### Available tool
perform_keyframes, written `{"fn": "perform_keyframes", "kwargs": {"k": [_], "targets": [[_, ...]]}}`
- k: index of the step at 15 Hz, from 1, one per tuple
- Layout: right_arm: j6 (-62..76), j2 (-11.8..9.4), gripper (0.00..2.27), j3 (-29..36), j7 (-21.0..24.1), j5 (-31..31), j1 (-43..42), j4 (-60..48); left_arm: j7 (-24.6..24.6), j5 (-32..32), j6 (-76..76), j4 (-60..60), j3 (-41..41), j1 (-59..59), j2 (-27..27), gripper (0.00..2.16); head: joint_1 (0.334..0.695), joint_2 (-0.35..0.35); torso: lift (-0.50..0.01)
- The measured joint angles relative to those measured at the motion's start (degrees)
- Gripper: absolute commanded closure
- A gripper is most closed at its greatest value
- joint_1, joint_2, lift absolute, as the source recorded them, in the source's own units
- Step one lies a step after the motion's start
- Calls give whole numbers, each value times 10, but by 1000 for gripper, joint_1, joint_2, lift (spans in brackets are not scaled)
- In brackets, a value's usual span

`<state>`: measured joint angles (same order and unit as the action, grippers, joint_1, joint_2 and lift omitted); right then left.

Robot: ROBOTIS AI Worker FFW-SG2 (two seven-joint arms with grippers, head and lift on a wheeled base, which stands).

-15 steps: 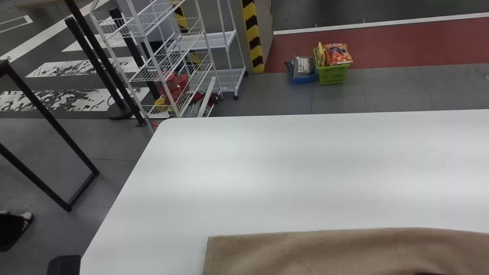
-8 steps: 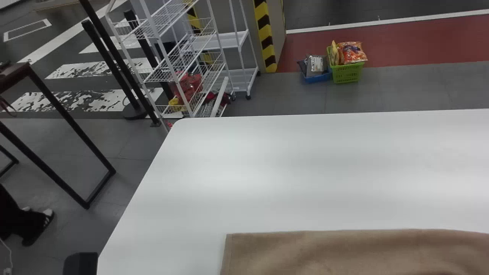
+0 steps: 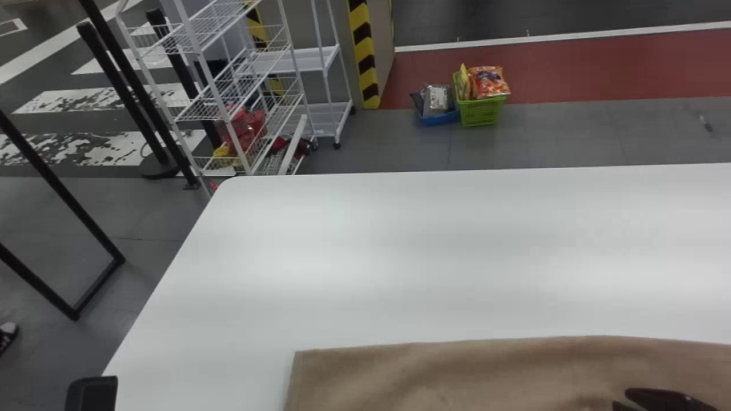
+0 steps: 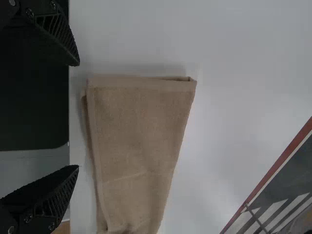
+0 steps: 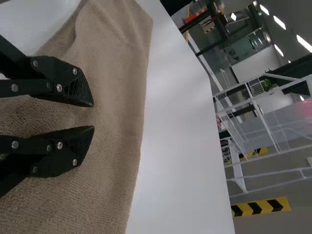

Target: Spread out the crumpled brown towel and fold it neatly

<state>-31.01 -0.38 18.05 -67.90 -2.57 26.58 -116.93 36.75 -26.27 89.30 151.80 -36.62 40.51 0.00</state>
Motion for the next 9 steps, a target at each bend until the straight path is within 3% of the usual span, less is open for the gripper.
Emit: {"fn": "perform_keyframes", "kwargs": {"k": [2,3,6,9], "targets": [[-4,0,228,35,-1,33,4,-19,-13,42,-48,-4,62,1,0,70,695,76,-126],[-6,1,454,52,-1,44,5,-25,-17,65,-81,-10,93,1,0,73,695,41,-126],[1,3,454,105,-1,65,3,-29,-44,121,-207,-37,181,1,0,80,695,-101,-126],[30,4,427,143,-1,76,3,-10,-68,180,-299,-59,248,1,0,87,695,-173,-126]]}}
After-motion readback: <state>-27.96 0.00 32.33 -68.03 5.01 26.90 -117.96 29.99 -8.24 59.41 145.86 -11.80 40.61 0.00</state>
